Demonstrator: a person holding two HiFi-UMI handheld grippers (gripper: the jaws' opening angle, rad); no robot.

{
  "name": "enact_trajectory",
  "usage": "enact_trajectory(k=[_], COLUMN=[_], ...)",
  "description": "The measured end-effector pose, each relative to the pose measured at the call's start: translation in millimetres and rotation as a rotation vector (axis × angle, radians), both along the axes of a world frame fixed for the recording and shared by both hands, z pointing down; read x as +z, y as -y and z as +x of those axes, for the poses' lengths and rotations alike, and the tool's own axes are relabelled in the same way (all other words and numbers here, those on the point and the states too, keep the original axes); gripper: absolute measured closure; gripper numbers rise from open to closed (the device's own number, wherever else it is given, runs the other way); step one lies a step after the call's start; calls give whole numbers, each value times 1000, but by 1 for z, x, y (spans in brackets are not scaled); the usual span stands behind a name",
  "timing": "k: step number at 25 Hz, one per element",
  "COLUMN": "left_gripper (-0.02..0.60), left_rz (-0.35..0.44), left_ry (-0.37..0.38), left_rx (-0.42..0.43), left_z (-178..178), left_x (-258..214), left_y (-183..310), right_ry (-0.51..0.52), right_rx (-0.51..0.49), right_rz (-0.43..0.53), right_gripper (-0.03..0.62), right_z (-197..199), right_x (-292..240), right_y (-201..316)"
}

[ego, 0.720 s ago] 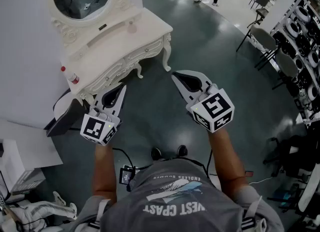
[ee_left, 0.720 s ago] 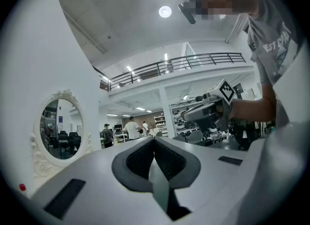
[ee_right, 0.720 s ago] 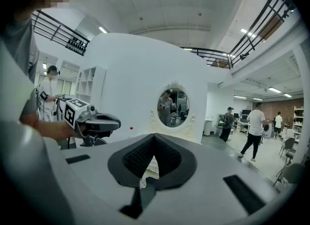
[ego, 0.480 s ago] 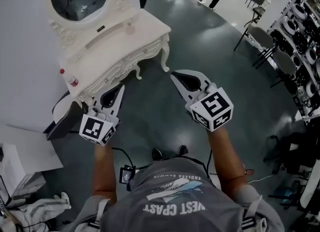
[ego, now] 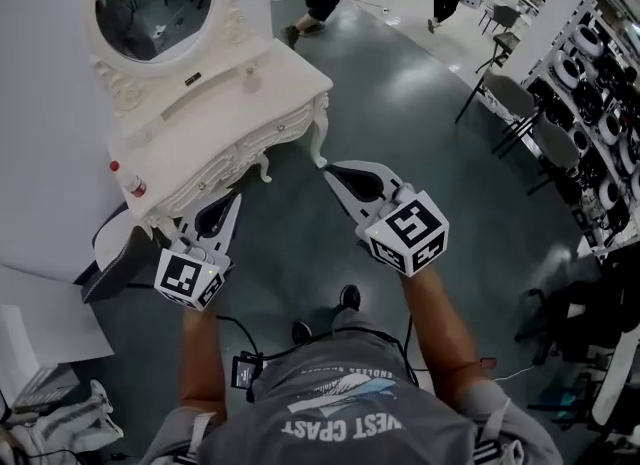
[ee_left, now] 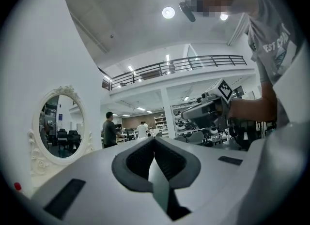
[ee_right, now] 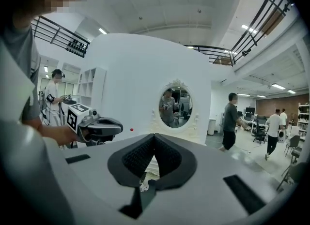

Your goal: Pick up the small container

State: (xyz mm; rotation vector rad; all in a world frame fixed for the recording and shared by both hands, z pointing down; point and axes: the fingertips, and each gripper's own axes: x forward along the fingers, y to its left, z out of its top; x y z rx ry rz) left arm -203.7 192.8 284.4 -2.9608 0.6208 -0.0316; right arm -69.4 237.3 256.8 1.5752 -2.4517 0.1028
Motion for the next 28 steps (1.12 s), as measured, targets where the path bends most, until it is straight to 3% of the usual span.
enact_trajectory(k=[8, 17, 28], left_gripper=[565, 565, 565], left_rz=[-18, -24, -17], left_ry=[27, 47, 87], left_rx=[-86, -171, -242], left_z=[20, 70, 118], left_x=[16, 18, 22], left_y=[37, 74, 111], right_ry=[36, 47, 85], right_rx=[-64, -134, -210], right_rz=[-6, -5, -18], right_gripper=[566, 566, 566], right_z=[31, 92, 140], right_x=[15, 17, 29], right_y=[48, 100, 143])
